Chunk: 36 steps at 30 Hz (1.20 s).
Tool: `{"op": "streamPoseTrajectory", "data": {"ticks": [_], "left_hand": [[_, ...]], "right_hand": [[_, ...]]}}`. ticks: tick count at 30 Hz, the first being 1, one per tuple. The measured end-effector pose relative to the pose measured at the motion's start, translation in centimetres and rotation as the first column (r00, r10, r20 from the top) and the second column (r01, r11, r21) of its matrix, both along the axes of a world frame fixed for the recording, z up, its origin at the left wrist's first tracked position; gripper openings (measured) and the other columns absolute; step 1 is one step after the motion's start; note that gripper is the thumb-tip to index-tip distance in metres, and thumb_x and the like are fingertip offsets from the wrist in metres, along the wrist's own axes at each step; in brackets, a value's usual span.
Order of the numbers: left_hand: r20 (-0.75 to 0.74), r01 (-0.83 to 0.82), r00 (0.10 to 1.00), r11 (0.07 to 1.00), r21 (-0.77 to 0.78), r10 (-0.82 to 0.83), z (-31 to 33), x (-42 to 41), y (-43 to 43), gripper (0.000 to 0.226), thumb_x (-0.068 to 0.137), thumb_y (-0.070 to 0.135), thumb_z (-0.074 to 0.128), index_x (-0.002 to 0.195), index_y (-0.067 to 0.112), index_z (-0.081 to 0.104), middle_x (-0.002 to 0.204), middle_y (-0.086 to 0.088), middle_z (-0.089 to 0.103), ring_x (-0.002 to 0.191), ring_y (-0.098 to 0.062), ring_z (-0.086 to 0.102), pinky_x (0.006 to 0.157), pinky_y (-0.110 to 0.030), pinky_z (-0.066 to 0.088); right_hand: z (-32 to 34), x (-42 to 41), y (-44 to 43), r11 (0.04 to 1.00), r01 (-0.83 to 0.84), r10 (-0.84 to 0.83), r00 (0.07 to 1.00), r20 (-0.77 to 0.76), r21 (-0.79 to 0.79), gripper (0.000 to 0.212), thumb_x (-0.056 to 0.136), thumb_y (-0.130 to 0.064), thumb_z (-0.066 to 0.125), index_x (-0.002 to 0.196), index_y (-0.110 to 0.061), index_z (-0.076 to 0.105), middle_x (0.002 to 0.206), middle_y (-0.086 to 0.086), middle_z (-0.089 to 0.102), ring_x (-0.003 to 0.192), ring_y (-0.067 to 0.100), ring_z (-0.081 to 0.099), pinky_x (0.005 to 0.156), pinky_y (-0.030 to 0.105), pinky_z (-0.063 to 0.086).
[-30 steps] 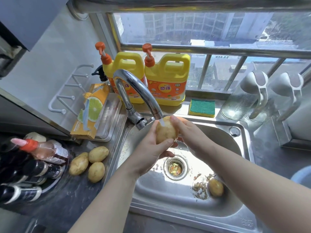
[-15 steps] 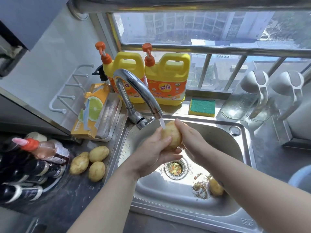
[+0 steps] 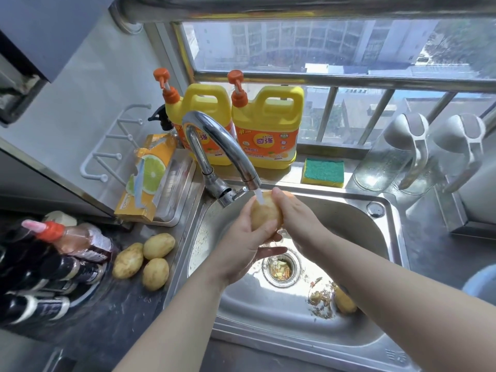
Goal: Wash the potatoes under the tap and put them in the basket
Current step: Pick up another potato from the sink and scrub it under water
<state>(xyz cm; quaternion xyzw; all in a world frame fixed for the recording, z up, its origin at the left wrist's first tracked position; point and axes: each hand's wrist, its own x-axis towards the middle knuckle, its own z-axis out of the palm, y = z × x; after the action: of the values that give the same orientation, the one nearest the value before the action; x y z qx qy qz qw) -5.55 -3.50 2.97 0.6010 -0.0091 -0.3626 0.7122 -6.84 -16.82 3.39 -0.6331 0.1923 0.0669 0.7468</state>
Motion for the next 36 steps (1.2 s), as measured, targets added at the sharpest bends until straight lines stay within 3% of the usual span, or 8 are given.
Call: {"op": "streamPoseTrajectory", "data": {"ticks": [7, 10, 13, 18, 24, 28, 32, 36], "left_hand": [[0.069, -0.128, 0.990, 0.991, 0.035, 0.125, -0.7, 0.2, -0.8, 0.052, 0.092, 0.046, 0.064, 0.141, 0.032, 0.051, 0.114, -0.012, 0.063, 0.078, -0.018, 0.064, 0.090, -0.061, 0.056], [0.032, -0.228, 0.973, 0.972, 0.050, 0.227, -0.9, 0.6, -1.9, 0.057, 0.086, 0.061, 0.060, 0.133, 0.028, 0.058, 0.124, -0.016, 0.065, 0.080, -0.022, 0.067, 0.087, -0.060, 0.057], [-0.069, -0.232, 0.968, 0.967, 0.108, 0.240, -0.5, 1.1, -2.4, 0.040, 0.102, 0.053, 0.043, 0.115, 0.022, 0.063, 0.089, -0.013, 0.066, 0.048, -0.012, 0.053, 0.090, -0.065, 0.051], [-0.281, -0.103, 0.949, 0.984, 0.148, 0.142, 0.3, 2.2, -1.8, 0.051, 0.107, 0.050, 0.029, 0.105, 0.010, 0.061, 0.056, -0.004, 0.059, 0.042, -0.013, 0.052, 0.084, -0.058, 0.054], [-0.099, 0.029, 0.995, 0.956, 0.290, 0.000, -0.6, 2.1, -1.9, 0.057, 0.101, 0.056, 0.025, 0.124, 0.018, 0.060, 0.099, -0.012, 0.076, 0.082, -0.022, 0.072, 0.075, -0.044, 0.057], [0.090, 0.124, 0.978, 0.878, 0.462, -0.186, -1.2, 1.1, -1.3, 0.076, 0.077, 0.083, 0.032, 0.136, 0.038, 0.051, 0.128, -0.001, 0.062, 0.113, -0.021, 0.063, 0.100, -0.052, 0.051], [0.319, 0.088, 0.917, 0.902, 0.422, -0.238, -1.6, -0.2, -1.1, 0.066, 0.089, 0.060, 0.053, 0.148, 0.039, 0.034, 0.141, 0.002, 0.035, 0.128, -0.015, 0.049, 0.111, -0.039, 0.042], [0.360, -0.086, 0.933, 0.974, 0.208, 0.005, -1.2, 0.0, -1.2, 0.038, 0.095, 0.017, 0.068, 0.126, 0.033, 0.055, 0.117, 0.015, 0.064, 0.101, -0.003, 0.066, 0.088, -0.025, 0.056]], "right_hand": [[-0.3, 0.5, 0.7, 0.998, 0.048, -0.048, 0.999, -0.001, -0.037, 0.038, 0.109, -0.040, 0.039, 0.115, -0.007, 0.057, 0.093, 0.007, 0.064, 0.074, 0.012, 0.060, 0.064, 0.026, 0.047], [-0.6, 0.4, 0.6, 0.993, 0.049, -0.051, 0.998, -0.020, -0.104, 0.039, 0.107, -0.044, 0.041, 0.129, -0.013, 0.050, 0.110, 0.005, 0.063, 0.094, 0.012, 0.062, 0.079, 0.029, 0.049], [-0.8, -0.1, -0.7, 0.995, -0.048, 0.049, 0.999, 0.004, -0.089, 0.029, 0.104, -0.042, 0.050, 0.127, -0.025, 0.051, 0.111, 0.006, 0.063, 0.094, 0.014, 0.060, 0.087, 0.032, 0.050], [-0.4, -0.9, -3.8, 0.954, -0.299, 0.299, 0.954, 0.023, -0.023, 0.061, 0.086, -0.024, 0.075, 0.141, -0.027, 0.049, 0.123, 0.012, 0.066, 0.105, 0.014, 0.068, 0.096, 0.030, 0.056], [-0.6, -0.7, -3.4, 0.981, -0.184, 0.180, 0.981, -0.069, -0.057, 0.040, 0.097, -0.045, 0.060, 0.124, -0.016, 0.055, 0.108, 0.003, 0.071, 0.091, 0.012, 0.069, 0.086, 0.028, 0.052], [-1.7, -0.5, -2.7, 0.990, -0.052, 0.025, 0.981, -0.191, -0.134, 0.042, 0.105, -0.052, 0.040, 0.105, -0.014, 0.058, 0.089, 0.008, 0.060, 0.078, 0.019, 0.054, 0.074, 0.035, 0.044], [-1.4, -0.2, -1.9, 0.983, 0.135, -0.076, 0.916, -0.394, 0.124, 0.047, 0.107, -0.049, 0.038, 0.104, -0.006, 0.056, 0.063, 0.008, 0.051, 0.051, 0.017, 0.043, 0.052, 0.028, 0.037], [-1.1, -0.3, -0.9, 0.897, 0.159, 0.079, 0.860, -0.504, 0.413, 0.056, 0.106, -0.055, 0.033, 0.119, -0.006, 0.057, 0.064, 0.008, 0.057, 0.045, 0.016, 0.048, 0.048, 0.024, 0.045]]}}
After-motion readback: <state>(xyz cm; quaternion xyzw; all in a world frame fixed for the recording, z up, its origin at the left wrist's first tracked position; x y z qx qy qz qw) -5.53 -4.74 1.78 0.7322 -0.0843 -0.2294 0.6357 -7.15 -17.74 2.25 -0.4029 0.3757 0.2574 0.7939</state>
